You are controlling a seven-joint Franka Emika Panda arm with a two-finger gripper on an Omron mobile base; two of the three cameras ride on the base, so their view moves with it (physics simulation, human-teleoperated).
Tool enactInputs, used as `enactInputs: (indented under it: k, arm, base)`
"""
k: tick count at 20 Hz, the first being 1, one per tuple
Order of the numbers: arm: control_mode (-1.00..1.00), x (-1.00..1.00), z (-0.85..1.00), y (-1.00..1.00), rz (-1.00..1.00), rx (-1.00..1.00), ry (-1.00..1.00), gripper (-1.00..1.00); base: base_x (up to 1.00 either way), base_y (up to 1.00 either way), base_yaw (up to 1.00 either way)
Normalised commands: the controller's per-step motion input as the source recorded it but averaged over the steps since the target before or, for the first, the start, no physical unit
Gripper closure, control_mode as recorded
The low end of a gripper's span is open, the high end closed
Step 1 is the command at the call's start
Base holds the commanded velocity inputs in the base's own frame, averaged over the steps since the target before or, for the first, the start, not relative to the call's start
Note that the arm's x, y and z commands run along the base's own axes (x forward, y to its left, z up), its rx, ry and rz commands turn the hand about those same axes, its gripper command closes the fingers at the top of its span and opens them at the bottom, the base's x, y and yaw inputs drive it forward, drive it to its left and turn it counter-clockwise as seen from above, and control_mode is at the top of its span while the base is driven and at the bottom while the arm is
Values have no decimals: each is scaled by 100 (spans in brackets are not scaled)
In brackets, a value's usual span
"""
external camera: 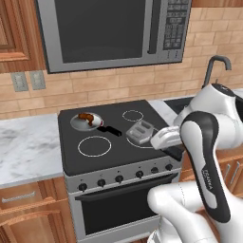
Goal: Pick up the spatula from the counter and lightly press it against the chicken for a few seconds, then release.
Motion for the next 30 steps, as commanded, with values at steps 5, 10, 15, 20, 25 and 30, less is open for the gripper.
enactInputs:
  k: [5, 10, 15, 20, 25, 30]
  arm:
    - [-100, 11, -13, 1, 1, 5, 0, 100]
    - [-100, 17, -16, 8, 1, 3, 0, 100]
    - [-100, 21, -4, 19, 0, 0, 0, 100]
    - [-100, 15, 0, 14, 0, 0, 0, 100]
    - [-100, 5, 0, 7, 0, 1, 0, 100]
    - [-100, 6, 0, 7, 0, 3, 0, 100]
  base:
    - [0, 0, 0]
    - [0, 0, 0]
    - [0, 0, 0]
    - [0, 0, 0]
    - [0, 0, 0]
    - [0, 0, 0]
